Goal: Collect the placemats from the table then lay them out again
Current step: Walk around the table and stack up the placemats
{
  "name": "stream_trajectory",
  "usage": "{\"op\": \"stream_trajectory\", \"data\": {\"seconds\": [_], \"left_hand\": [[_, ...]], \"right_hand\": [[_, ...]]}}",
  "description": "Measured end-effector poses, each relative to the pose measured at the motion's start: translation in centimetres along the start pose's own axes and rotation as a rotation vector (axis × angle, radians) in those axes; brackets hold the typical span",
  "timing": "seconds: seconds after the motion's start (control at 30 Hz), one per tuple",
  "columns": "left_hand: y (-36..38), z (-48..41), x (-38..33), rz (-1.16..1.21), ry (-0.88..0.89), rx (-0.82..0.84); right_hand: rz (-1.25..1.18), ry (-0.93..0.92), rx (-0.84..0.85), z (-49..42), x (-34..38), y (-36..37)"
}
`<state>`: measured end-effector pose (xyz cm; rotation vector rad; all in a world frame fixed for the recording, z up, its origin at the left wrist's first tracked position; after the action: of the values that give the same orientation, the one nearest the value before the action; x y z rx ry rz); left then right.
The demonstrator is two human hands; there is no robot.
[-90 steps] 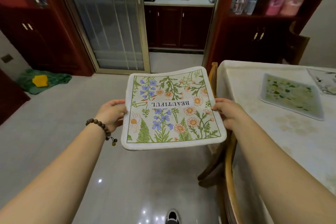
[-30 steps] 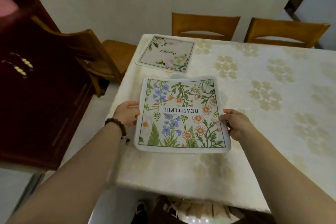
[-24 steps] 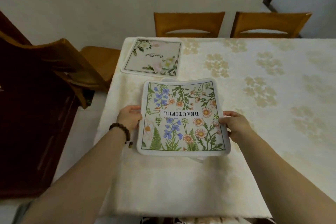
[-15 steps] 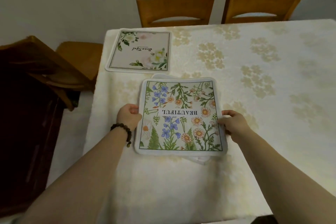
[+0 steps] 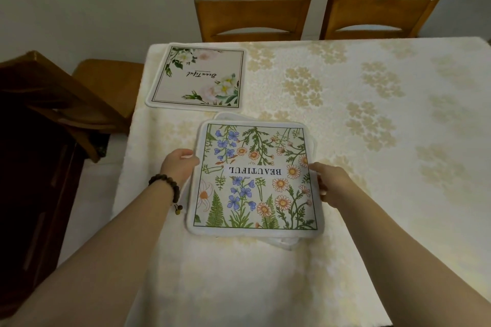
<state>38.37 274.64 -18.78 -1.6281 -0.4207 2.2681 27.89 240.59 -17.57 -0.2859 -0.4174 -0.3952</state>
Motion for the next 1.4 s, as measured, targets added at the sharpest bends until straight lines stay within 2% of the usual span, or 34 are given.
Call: {"op": "stream_trajectory", "data": {"seconds": [0.17,0.33,0.57,0.97,1.17,1.4], "left_hand": [[0.7,0.3,-0.2,0.016,-0.014,0.115],[-0.7,1.4,0.2,0.081,-0.036,0.077],[-7.4,6.5,-0.2,0.241,-0.061,-0.068],[-21.5,19.2,5.8,0.419,-0.123,-0.317],[-28.1,22.7,10.1,0.487,-0.152,-0.391],[-37.9,23.1,16.4,0.542,-0.137,-0.376]], "right_hand": [[0.014,-0.016,-0.001,0.2,0.1,0.4],[-0.032,-0.074,0.049,1.5,0.6,0.8],[0.064,-0.157,0.189,5.7,2.2,3.8],[0.401,-0.233,0.434,15.1,-0.2,16.4],[0.493,-0.257,0.47,18.9,-3.3,23.1],[0.49,-0.264,0.455,22.3,-8.2,32.9]]}}
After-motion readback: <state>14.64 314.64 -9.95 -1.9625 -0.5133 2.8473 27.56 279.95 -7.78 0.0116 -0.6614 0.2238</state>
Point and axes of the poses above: each hand's wrist, its own z-axis away from the middle knuckle, its own y-axis out of the palm, x = y × z, the point moved 3 cm from there along -z, towards the middle knuckle, and after that the axes turned 14 degrees about y, right-handed, at the moved point
